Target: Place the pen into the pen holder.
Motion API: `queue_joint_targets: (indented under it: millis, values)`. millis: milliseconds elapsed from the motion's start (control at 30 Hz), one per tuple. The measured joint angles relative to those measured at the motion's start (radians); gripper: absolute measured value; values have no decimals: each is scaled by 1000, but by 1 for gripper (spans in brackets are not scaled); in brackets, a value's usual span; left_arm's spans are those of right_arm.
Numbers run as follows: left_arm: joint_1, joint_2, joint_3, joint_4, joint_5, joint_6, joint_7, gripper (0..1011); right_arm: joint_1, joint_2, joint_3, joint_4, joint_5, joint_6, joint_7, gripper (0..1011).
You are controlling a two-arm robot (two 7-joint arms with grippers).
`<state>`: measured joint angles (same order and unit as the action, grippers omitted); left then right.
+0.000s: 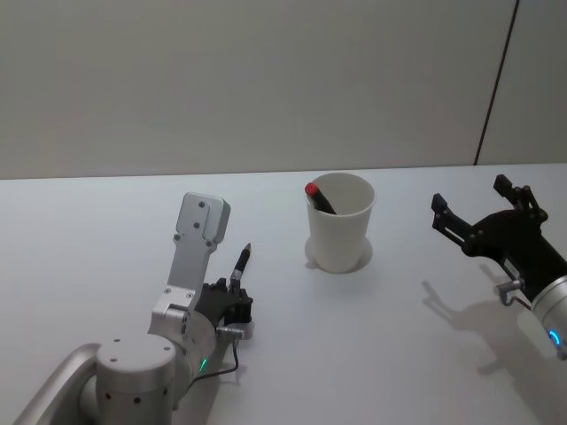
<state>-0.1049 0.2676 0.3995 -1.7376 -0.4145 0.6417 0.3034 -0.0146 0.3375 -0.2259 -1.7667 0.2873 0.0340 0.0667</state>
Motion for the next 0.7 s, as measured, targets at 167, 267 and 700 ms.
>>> queue_joint_targets:
  millis: [167, 267, 700]
  values:
    - [0, 0, 0, 0, 1, -2, -1, 144, 0, 0, 0, 0, 0, 0, 0, 1001]
    - [2, 0, -1, 0, 5, -11, -3, 144, 0, 0, 0, 0, 0, 0, 0, 1001]
    - [15, 12, -17, -8, 27, -132, -18, 144, 0, 0, 0, 0, 0, 0, 0, 1001]
